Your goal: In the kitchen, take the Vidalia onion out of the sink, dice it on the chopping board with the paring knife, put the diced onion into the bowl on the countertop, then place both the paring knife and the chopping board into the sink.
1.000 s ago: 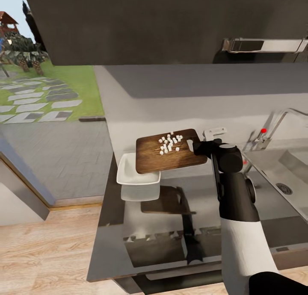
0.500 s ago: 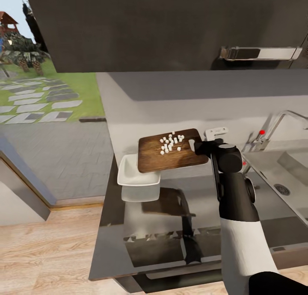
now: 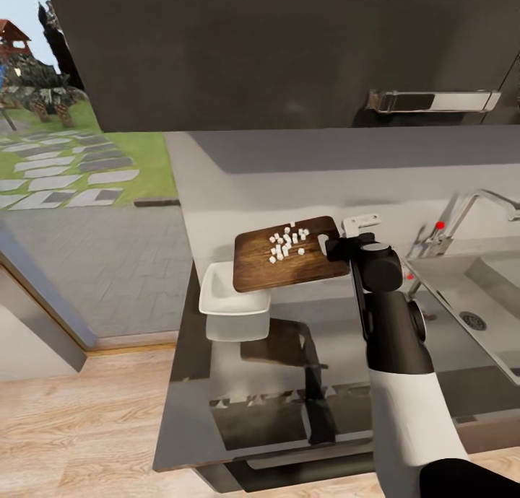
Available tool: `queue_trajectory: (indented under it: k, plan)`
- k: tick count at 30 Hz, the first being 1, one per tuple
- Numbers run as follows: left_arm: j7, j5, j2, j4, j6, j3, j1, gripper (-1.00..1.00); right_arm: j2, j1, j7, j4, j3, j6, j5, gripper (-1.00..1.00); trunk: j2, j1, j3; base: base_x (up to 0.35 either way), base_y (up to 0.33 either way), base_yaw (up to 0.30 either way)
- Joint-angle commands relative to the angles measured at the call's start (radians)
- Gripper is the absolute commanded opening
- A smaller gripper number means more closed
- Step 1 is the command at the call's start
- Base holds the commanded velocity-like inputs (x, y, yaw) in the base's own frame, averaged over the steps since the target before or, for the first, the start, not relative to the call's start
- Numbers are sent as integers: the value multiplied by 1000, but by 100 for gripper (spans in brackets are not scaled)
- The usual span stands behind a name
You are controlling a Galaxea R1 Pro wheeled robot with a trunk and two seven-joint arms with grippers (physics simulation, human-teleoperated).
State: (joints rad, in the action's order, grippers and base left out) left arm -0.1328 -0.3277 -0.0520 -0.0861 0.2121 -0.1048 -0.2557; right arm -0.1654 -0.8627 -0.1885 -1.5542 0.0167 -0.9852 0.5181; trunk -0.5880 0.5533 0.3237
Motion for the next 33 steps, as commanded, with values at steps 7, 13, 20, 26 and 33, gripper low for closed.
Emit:
queue_trajectory:
  k: [7, 13, 20, 26, 33]
  plan:
    - [-4, -7, 0, 0, 4, -9, -1, 100, 0, -1, 37, 12, 31, -3, 8, -100, 6, -4, -2, 0, 0, 0]
    - [-4, -7, 0, 0, 4, -9, -1, 100, 0, -1, 39, 12, 33, -3, 9, -100, 6, -4, -2, 0, 0, 0]
    - [-4, -7, 0, 0, 4, -9, -1, 100, 0, 0, 40, 12, 34, -1, 9, -100, 6, -4, -2, 0, 0, 0]
    - [-4, -7, 0, 0, 3, -9, -1, 100, 0, 0, 38, 6, 34, -1, 10, -100, 6, -4, -2, 0, 0, 0]
    - [-4, -7, 0, 0, 3, -9, -1, 100, 0, 0, 37, 2, 34, -1, 11, -100, 6, -4, -2, 0, 0, 0]
